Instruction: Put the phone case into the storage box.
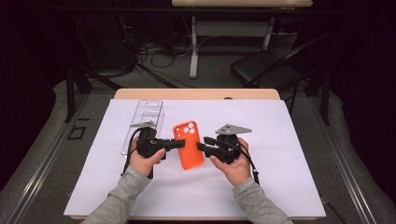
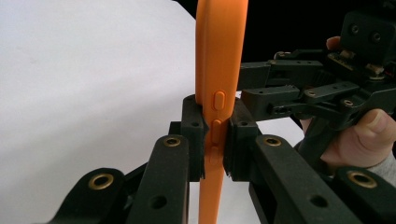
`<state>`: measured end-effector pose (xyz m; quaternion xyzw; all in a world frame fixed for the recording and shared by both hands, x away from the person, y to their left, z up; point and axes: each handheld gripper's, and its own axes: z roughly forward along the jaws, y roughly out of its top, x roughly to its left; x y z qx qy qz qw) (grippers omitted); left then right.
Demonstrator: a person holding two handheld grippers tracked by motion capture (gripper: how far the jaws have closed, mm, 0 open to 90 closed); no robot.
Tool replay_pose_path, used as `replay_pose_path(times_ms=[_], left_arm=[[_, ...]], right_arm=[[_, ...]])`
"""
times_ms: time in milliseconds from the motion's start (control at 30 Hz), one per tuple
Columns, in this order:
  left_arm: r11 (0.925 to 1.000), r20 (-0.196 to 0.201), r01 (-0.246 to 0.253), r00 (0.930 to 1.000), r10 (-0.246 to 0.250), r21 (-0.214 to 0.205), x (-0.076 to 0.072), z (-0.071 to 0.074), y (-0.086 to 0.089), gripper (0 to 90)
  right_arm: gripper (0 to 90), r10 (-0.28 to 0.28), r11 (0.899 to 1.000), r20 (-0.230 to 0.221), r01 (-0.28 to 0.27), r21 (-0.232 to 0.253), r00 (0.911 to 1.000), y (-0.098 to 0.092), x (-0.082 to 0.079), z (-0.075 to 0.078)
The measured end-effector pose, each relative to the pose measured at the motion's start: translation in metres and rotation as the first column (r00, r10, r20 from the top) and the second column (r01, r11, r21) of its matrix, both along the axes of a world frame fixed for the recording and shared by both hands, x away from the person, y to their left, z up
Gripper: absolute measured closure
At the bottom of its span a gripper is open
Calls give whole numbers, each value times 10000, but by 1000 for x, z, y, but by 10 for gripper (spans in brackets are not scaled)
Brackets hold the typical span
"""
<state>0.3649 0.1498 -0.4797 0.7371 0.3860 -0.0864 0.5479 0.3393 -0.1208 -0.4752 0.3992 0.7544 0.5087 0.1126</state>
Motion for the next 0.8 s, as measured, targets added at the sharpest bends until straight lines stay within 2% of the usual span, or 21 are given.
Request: replay_pose_path(times_ms=[367, 433, 667, 800], left_arm=[[9988, 244, 482, 9985, -483, 55, -1, 8, 4, 811], [9987, 300, 495, 9983, -497, 84, -1, 9, 5, 811], [9975, 494, 676, 9964, -685, 194, -2, 12, 7, 811], [9963, 705, 820, 9940, -835, 247, -4, 16, 8, 812]], right_arm=[[593, 503, 9978, -63, -500, 431, 9987, -12, -1, 12], [565, 563, 9976, -77, -559, 409, 9984, -13, -1, 14], [563, 859, 9952, -142, -851, 478, 9962, -18, -1, 20], [546, 1275, 9906, -99, -1269, 504, 9918, -21, -3, 24]])
